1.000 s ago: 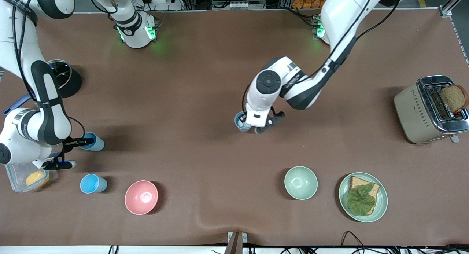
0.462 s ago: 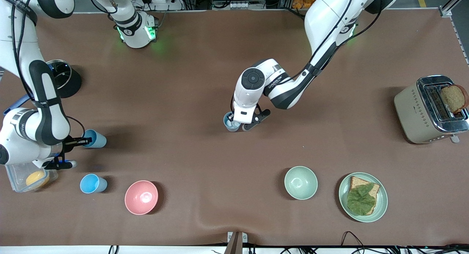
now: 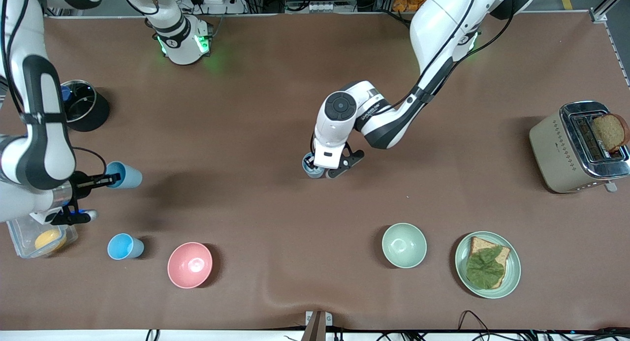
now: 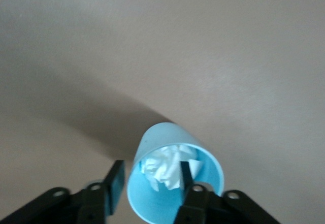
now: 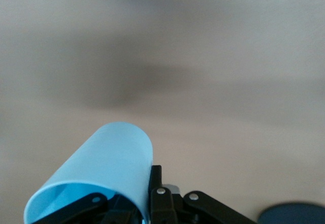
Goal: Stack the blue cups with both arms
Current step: 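Carry the cup to the table middle with the left gripper while the right gripper lifts, then release the cup with the left gripper while the right gripper brings its cup over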
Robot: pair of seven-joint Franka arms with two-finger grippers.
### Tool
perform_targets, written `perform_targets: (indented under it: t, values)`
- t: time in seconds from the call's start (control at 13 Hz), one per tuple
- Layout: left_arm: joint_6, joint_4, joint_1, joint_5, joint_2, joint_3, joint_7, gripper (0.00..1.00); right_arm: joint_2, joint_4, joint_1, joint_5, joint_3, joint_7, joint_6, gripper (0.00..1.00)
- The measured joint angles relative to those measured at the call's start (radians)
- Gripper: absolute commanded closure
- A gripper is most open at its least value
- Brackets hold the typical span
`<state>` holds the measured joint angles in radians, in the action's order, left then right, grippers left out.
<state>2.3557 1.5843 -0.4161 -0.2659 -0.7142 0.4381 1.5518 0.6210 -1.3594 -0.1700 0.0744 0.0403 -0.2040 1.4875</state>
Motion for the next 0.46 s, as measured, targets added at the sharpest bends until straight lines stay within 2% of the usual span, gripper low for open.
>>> perform_targets:
  t: [0.23,0.46]
  values:
    - [-0.042,-0.014,0.016,-0.002,0.067,-0.001,0.000,0.00,-0.042,0.069,0.103,0.051,0.008,0.212,-0.141,1.00]
    - [-0.140,-0.016,0.052,-0.004,0.163,-0.002,-0.003,0.00,-0.068,0.137,0.251,0.114,0.014,0.384,-0.182,1.00]
